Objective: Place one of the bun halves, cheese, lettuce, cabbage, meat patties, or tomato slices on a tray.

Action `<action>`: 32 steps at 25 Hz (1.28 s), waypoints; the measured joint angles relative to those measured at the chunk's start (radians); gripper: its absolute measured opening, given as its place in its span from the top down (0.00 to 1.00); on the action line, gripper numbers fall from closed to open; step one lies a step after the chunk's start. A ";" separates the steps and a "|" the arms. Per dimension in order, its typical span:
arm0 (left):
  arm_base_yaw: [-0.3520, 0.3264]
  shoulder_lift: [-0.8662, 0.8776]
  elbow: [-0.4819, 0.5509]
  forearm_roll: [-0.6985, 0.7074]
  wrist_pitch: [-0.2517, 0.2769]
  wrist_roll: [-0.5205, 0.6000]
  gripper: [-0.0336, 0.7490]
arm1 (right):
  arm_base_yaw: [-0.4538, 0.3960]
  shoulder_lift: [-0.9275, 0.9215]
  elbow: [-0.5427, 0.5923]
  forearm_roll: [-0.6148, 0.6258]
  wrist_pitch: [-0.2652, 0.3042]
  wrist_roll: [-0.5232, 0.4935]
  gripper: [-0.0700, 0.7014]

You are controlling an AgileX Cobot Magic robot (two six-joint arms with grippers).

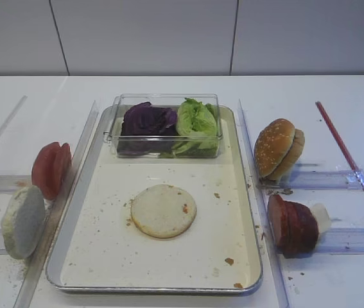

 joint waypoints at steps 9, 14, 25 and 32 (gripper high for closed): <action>0.000 -0.001 0.000 0.004 0.002 0.002 0.41 | 0.000 0.000 0.000 0.000 0.000 0.000 0.17; 0.000 -0.001 0.000 0.013 0.002 0.002 0.37 | 0.000 0.000 0.000 0.000 0.000 0.000 0.17; 0.000 -0.001 0.000 0.017 0.002 0.002 0.35 | 0.000 0.000 0.000 0.000 0.000 0.000 0.17; 0.000 -0.001 0.000 0.017 0.002 0.002 0.35 | 0.000 0.000 0.000 0.000 0.000 0.000 0.17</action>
